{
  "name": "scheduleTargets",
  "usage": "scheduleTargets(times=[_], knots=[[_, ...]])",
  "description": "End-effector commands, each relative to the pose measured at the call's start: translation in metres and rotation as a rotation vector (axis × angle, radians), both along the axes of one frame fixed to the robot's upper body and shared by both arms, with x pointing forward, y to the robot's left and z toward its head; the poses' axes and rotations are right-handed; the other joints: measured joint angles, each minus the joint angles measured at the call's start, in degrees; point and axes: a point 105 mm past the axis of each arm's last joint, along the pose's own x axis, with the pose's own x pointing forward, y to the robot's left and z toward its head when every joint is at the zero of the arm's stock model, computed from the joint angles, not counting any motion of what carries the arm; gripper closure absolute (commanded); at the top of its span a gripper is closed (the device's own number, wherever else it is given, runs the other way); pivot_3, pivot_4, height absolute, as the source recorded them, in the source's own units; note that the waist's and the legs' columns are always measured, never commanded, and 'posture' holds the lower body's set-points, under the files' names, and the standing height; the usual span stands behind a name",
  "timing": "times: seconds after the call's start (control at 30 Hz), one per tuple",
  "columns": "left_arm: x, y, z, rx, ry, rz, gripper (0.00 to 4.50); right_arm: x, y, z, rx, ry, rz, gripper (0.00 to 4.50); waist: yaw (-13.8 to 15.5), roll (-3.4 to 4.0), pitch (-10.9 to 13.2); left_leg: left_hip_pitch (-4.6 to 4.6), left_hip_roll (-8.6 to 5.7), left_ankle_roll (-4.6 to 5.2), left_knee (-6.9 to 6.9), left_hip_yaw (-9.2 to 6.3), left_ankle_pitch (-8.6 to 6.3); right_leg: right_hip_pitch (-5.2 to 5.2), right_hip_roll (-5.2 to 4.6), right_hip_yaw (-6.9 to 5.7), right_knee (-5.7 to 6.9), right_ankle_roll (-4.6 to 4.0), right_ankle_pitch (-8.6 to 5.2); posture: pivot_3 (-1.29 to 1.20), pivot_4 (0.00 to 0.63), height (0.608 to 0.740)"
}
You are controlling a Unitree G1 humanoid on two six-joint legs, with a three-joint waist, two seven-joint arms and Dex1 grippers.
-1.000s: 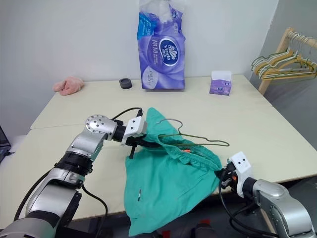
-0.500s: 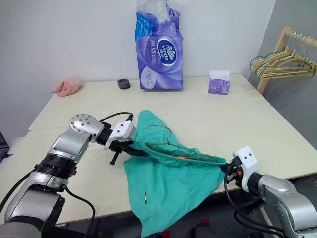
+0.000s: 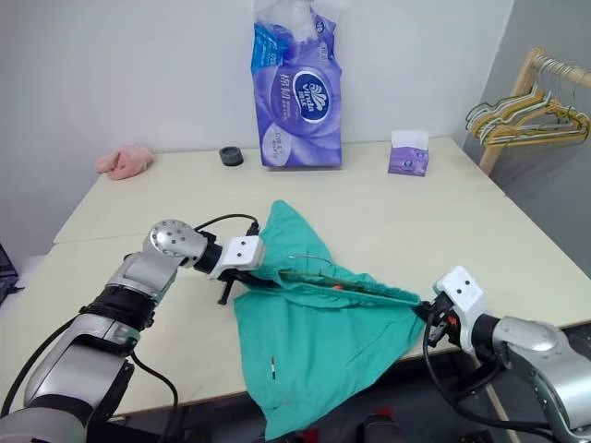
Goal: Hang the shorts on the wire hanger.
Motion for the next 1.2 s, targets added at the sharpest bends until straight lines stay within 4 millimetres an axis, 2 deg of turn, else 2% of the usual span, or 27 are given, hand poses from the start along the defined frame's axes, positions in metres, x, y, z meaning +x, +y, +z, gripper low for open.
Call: scheduleTargets(times=[0.03,0.2,0.3,0.4,0.53,0.67,0.87,0.97,1.2], knots=[[0.007,-0.019,0.012,-0.01,-0.085,0.005,4.5,0.017,0.012,0.032,-0.121,-0.135,0.113,4.44,-0.2,0.08,0.1,-0.01,0.0,0.0,0.0,0.0,0.0,-0.01,0.0,0.0,0.0,0.0,0.0,-0.17,0.034,0.74],[0.008,-0.038,0.011,-0.027,-0.121,0.01,4.5,0.028,0.037,0.05,-0.203,-0.204,0.25,4.44,-0.3,0.08,0.1,-0.02,0.04,-0.01,-0.05,-0.01,0.0,-0.06,0.03,-0.02,-0.01,-0.01,0.0,-0.17,0.031,0.74],[0.006,-0.043,0.009,-0.033,-0.124,0.016,4.5,0.028,0.049,0.05,-0.229,-0.21,0.321,4.44,-0.3,0.08,0.0,-0.06,0.04,-0.01,-0.03,-0.01,0.0,-0.07,0.01,-0.01,-0.03,-0.02,0.01,-0.17,0.029,0.74],[0.004,-0.046,0.009,-0.051,-0.116,0.027,4.5,0.026,0.051,0.047,-0.24,-0.198,0.347,4.44,-0.2,0.08,0.0,-0.08,0.01,0.0,-0.02,0.0,0.0,-0.07,-0.03,0.01,-0.04,-0.02,0.01,-0.16,0.027,0.74],[0.002,-0.049,0.009,-0.071,-0.109,0.042,4.5,0.022,0.043,0.045,-0.29,-0.189,0.36,3.54,0.1,0.08,0.1,-0.09,0.01,-0.01,-0.02,-0.03,0.0,-0.08,-0.05,-0.02,-0.03,-0.03,0.01,-0.16,0.027,0.74],[0.0,-0.052,0.01,-0.093,-0.108,0.05,4.5,0.013,0.028,0.05,-0.328,-0.166,0.351,2.27,0.0,0.09,0.0,-0.09,0.01,-0.01,-0.02,-0.02,0.0,-0.08,-0.05,-0.02,-0.03,-0.02,0.01,-0.16,0.025,0.74],[-0.005,-0.063,0.017,-0.139,-0.099,0.019,4.5,0.01,-0.014,0.047,-0.39,-0.087,0.195,0.09,0.0,0.09,0.0,-0.09,0.02,-0.01,-0.01,-0.02,0.0,-0.07,-0.05,-0.02,-0.05,-0.02,0.01,-0.18,0.022,0.74],[-0.006,-0.066,0.018,-0.143,-0.097,0.005,4.5,0.01,-0.023,0.043,-0.388,-0.069,0.159,0.09,-0.1,0.12,0.0,-0.08,0.03,-0.01,-0.01,0.0,0.0,-0.07,-0.05,-0.01,-0.04,-0.02,0.01,-0.19,0.021,0.74],[-0.009,-0.071,0.017,-0.142,-0.093,-0.02,4.5,0.03,-0.013,0.026,-0.341,-0.073,0.126,0.09,-0.4,0.18,0.0,-0.06,0.03,-0.01,-0.02,0.05,0.0,-0.07,-0.03,0.04,-0.05,-0.02,0.01,-0.19,0.02,0.74]])
